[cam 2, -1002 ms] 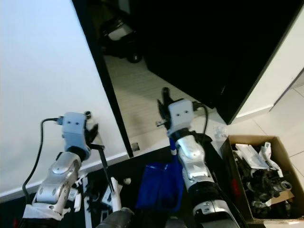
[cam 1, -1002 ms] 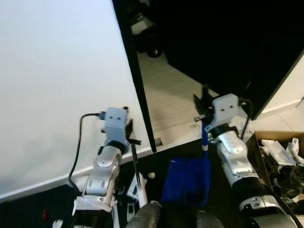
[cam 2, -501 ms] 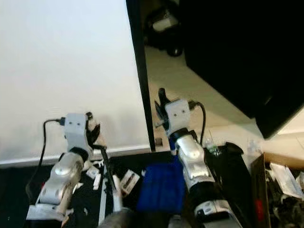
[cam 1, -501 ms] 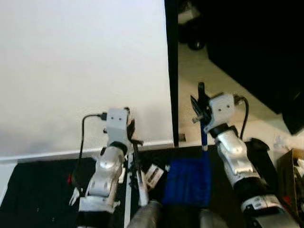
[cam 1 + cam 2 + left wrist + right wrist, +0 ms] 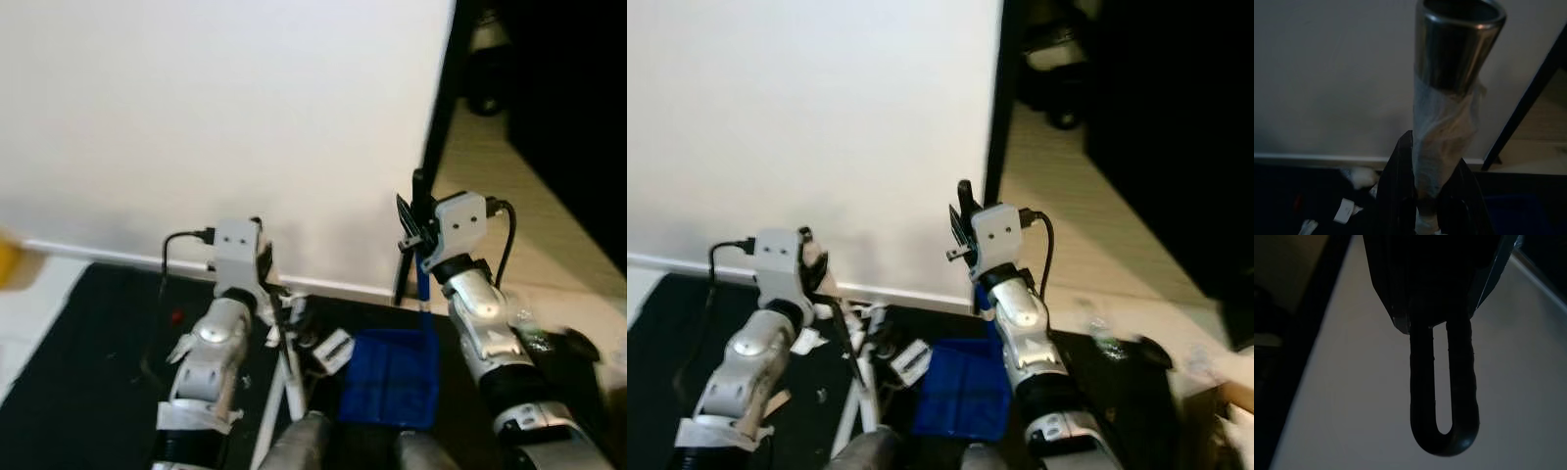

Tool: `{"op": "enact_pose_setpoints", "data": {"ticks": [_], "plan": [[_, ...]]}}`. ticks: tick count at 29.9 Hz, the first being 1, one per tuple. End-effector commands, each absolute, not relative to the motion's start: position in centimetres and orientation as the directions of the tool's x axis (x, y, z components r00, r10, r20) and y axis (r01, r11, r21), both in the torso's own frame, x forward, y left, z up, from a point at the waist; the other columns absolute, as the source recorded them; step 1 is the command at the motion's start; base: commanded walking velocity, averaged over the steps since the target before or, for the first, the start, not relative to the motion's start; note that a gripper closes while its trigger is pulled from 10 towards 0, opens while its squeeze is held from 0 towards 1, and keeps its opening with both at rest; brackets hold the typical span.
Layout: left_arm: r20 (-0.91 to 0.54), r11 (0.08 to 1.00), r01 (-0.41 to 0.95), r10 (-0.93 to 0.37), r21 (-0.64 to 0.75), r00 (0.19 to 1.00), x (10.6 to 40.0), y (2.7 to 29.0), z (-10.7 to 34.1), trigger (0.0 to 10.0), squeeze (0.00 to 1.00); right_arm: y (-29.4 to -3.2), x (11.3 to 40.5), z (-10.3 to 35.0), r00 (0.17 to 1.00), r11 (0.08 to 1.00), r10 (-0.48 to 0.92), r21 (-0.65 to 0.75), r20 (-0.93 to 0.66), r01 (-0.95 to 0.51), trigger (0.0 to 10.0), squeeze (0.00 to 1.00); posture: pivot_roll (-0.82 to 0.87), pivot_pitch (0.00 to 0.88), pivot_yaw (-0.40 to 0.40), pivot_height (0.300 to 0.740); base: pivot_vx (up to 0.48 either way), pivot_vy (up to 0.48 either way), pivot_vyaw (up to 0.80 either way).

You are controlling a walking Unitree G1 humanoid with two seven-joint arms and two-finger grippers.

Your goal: Sweep floor

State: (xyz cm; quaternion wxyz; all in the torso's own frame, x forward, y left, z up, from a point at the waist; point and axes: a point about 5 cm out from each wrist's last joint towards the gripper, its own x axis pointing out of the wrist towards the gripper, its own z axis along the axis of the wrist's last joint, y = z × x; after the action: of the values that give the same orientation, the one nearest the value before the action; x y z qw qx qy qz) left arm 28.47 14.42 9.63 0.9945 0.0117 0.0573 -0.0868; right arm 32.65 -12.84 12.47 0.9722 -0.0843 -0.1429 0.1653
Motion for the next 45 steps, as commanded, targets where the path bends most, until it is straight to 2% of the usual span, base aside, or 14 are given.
{"op": "enact_pose_setpoints", "data": {"ticks": [1, 10, 13, 20, 25, 30, 37, 45], "plan": [[-0.116, 0.985, 0.170, -0.166, 0.025, 0.979, 28.5, 14.6, 9.6, 10.0, 0.00, -12.8, 32.6, 12.5, 0.904, 0.934, 0.341, -0.200, 0.257, -0.295, 10.0, 0.00, -0.03, 0.091, 0.091, 0.740, 0.000, 0.000, 0.71], [-0.107, 0.986, 0.163, -0.160, 0.022, 0.981, 28.6, 14.6, 9.7, 10.0, 0.00, -12.9, 32.7, 11.7, 0.917, 0.935, 0.334, -0.202, 0.217, -0.293, 10.0, 0.00, -0.03, 0.090, 0.086, 0.740, 0.000, 0.000, 0.05], [-0.074, 0.990, 0.141, -0.139, 0.020, 0.988, 28.9, 15.3, 10.2, 10.0, 0.00, -13.2, 32.3, 9.8, 0.942, 0.937, 0.303, -0.227, 0.144, -0.266, 10.0, 0.00, -0.03, 0.087, 0.078, 0.740, 0.000, 0.000, 0.00], [-0.035, 0.992, 0.112, -0.110, 0.061, 0.993, 29.1, 16.4, 10.7, 10.0, 0.00, -13.4, 32.1, 8.7, 0.948, 0.921, 0.301, -0.290, 0.101, -0.261, 10.0, 0.00, -0.02, 0.085, 0.062, 0.740, 0.000, 0.000, 0.00], [0.050, 0.993, 0.081, -0.085, 0.084, 0.995, 28.9, 18.0, 12.2, 10.0, 0.00, -13.5, 32.8, 9.6, 0.939, 0.923, 0.319, -0.268, 0.130, -0.276, 10.0, 0.00, 0.01, 0.093, 0.045, 0.740, 0.000, 0.000, 0.00], [0.101, 0.997, 0.020, -0.027, 0.072, 0.995, 28.7, 20.7, 13.5, 10.0, 0.00, -13.9, 34.1, 11.2, 0.940, 0.937, 0.279, -0.272, 0.195, -0.221, 10.0, 0.00, 0.05, 0.111, 0.028, 0.740, 0.000, 0.000, 0.00], [0.132, 0.993, -0.041, 0.027, 0.107, 0.991, 28.4, 22.8, 14.3, 10.0, 0.00, -14.1, 34.8, 11.6, 0.950, 0.945, 0.246, -0.266, 0.193, -0.191, 10.0, 0.00, 0.09, 0.144, 0.020, 0.740, 0.000, 0.000, 0.00], [0.140, 0.986, -0.030, 0.007, 0.166, 0.990, 28.1, 24.7, 14.4, 10.0, 0.00, -13.8, 35.5, 12.0, 0.954, 0.942, 0.231, -0.288, 0.193, -0.170, 10.0, 0.00, 0.11, 0.173, 0.019, 0.740, 0.000, 0.000, 0.00]]}}
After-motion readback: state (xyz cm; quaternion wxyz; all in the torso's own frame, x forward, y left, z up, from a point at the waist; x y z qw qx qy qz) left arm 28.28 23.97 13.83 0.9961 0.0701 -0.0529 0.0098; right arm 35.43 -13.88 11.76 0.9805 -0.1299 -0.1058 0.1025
